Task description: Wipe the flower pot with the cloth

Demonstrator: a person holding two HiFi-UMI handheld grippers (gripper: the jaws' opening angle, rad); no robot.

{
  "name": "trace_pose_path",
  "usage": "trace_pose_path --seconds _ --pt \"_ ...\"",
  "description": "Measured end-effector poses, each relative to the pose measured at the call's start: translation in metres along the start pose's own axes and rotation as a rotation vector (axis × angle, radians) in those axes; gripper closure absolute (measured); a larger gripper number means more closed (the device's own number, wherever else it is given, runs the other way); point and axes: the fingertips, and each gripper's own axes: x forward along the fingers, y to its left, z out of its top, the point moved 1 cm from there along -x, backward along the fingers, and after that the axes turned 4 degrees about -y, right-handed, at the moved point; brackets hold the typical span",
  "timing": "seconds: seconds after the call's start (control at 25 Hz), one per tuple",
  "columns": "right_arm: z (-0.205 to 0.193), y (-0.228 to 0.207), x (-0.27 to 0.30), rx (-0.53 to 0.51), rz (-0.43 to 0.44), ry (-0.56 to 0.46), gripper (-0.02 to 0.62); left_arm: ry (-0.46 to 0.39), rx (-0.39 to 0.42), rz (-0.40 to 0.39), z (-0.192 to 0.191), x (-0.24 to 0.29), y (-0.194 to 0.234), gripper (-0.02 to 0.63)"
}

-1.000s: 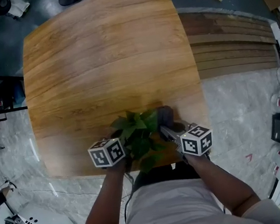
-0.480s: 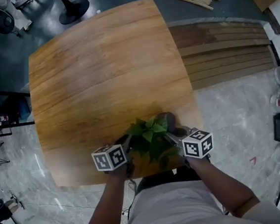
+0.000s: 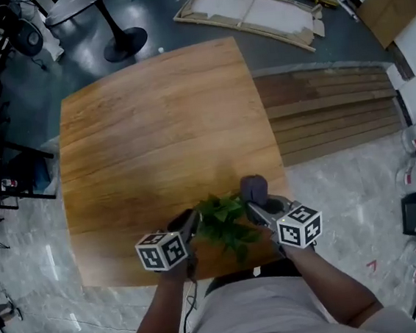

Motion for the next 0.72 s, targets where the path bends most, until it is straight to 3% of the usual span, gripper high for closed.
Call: trace_pose_path --seconds 0.44,0.72 --pt "0.130 0.114 -0.050 -0.310 0.097 -0.246 0.532 -0.365 0.277 -0.097 0.113 -0.110 -0.103 0.554" --pt "0.179 0.186 -0.080 -0.438 0.169 -0.366 0.532 -0.578 0.420 -0.081 0.158 -0.184 -0.154 0.599"
